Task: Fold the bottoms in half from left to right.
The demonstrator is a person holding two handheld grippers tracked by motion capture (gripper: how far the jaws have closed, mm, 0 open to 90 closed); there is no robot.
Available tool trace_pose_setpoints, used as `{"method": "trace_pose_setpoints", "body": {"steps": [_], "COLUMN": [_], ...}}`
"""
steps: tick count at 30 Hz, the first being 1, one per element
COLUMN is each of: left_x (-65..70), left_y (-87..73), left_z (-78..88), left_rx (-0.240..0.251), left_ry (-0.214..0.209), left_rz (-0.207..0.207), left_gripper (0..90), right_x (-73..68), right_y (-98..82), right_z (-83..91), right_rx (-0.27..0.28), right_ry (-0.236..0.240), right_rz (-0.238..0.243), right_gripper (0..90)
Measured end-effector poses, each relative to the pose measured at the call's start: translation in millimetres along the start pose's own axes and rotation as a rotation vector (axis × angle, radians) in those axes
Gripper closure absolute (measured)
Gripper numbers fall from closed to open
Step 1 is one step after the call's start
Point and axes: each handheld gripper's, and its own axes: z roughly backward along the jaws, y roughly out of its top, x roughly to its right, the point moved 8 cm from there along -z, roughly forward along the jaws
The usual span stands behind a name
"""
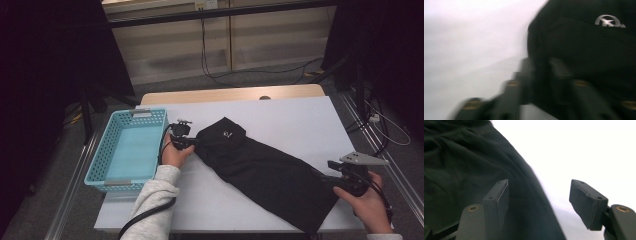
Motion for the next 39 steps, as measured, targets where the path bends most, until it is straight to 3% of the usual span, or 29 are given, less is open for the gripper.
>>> {"method": "trace_pose_setpoints", "body": {"steps": [4,7,11,14,16,18,19,20,22,25,28,29,31,32,34,37,39], "left_x": [-0.8,-8.5,-16.6,-20.2,-22.1,-21.5,-20.5,-20.0,-18.0,-15.2,-12.0,-12.2,-11.6,-10.9,-8.9,-1.2,2.8], "left_y": [1.9,6.5,9.7,10.5,11.4,11.7,12.3,12.5,12.2,11.7,8.5,8.1,7.8,8.9,12.6,20.1,25.2], "left_z": [4.7,14.6,25.9,30.0,31.2,32.1,32.0,31.9,32.3,33.8,33.9,33.2,32.2,31.7,31.5,28.5,24.3], "left_rx": [-0.009,0.012,0.029,0.036,0.047,0.048,0.056,0.056,0.051,0.058,0.044,0.052,0.06,0.072,0.095,0.119,0.134], "left_ry": [0.029,0.06,0.07,0.069,0.077,0.075,0.074,0.077,0.07,0.063,0.054,0.068,0.058,0.058,0.054,0.007,0.005], "left_rz": [-0.015,-0.015,-0.014,-0.009,-0.003,-0.008,-0.003,-0.004,-0.008,-0.019,-0.029,-0.024,-0.027,-0.023,-0.053,-0.074,-0.106], "left_gripper": [84.8,85.8,86.1,86.1,86.1,86.0,86.0,86.0,86.0,85.9,84.7,84.1,77.3,69.7,63.0,53.9,49.1], "right_x": [6.7,10.7,14.3,13.2,6.4,-3.9,-9.5,-10.5,-5.6,8.2,24.5,27.2,32.0,32.7,30.6,24.0,19.1], "right_y": [-11.4,-21.1,-30.1,-30.1,-30.2,-31.0,-30.8,-29.8,-28.7,-27.8,-24.9,-25.0,-26.2,-26.0,-23.4,-15.5,-11.4], "right_z": [3.9,5.4,2.2,1.4,1.7,2.3,2.3,2.1,3.9,13.9,24.8,26.4,25.7,23.8,20.0,17.5,15.7], "right_rx": [-0.032,-0.062,-0.104,-0.1,-0.107,-0.134,-0.147,-0.152,-0.156,-0.136,-0.114,-0.113,-0.109,-0.099,-0.08,-0.053,-0.046], "right_ry": [-0.02,-0.041,-0.051,-0.066,-0.007,0.059,0.089,0.083,0.073,0.06,0.019,0.015,-0.013,-0.022,-0.028,-0.029,-0.031], "right_rz": [-0.017,-0.021,-0.038,-0.017,-0.017,-0.005,0.004,0.017,0.031,-0.005,-0.035,-0.048,-0.054,-0.055,-0.047,-0.035,-0.028], "right_gripper": [33.9,36.7,42.7,58.0,75.9,87.0,88.0,88.4,88.7,88.8,88.8,88.7,87.0,80.0,64.7,52.7,48.0]}}
